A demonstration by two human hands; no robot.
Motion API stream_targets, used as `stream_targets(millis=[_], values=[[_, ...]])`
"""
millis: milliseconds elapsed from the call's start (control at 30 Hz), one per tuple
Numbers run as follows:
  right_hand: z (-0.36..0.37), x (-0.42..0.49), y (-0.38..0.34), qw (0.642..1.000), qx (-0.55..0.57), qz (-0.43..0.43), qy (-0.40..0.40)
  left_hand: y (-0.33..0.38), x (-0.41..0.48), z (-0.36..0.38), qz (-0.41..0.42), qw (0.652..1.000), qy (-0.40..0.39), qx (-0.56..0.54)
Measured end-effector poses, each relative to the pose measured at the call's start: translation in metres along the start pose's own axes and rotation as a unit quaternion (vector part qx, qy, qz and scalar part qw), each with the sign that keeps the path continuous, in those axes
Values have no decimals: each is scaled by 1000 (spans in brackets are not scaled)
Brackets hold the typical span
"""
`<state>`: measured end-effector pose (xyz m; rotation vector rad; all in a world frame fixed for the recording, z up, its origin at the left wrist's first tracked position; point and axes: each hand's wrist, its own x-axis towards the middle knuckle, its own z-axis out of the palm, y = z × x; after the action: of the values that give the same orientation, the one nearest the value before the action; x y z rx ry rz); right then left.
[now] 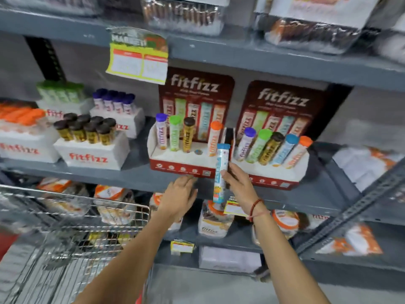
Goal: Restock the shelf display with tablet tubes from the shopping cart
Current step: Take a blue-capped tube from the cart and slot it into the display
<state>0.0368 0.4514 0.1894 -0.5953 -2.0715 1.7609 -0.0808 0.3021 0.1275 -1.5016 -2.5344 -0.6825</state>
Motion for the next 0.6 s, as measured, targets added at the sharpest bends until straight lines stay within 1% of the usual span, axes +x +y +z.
stream_targets(millis=[67, 133, 200, 233, 333, 433, 500, 600], values=[[-4, 0, 3, 995, 97, 30, 14, 3, 3, 8, 5, 1000, -17, 7], [-4, 1, 7, 976, 203, 73, 39, 0, 2, 16, 2, 999, -38, 14], [-6, 2, 10, 961, 252, 102, 51, -4, 0, 23, 3, 998, -53, 25], [-6, 1, 10, 958, 263, 104, 45, -6, -1, 25, 3, 998, -59, 26], [-2, -3, 12, 960, 264, 90, 14, -9, -3, 28, 8, 997, -68, 26], [2, -1, 17, 976, 207, 74, -4, -11, -4, 28, 14, 997, -70, 27], [5, -1, 18, 982, 176, 72, -7, -11, -5, 29, 15, 997, -69, 23], [8, 1, 19, 981, 179, 79, -10, -11, -5, 29, 13, 997, -67, 21]])
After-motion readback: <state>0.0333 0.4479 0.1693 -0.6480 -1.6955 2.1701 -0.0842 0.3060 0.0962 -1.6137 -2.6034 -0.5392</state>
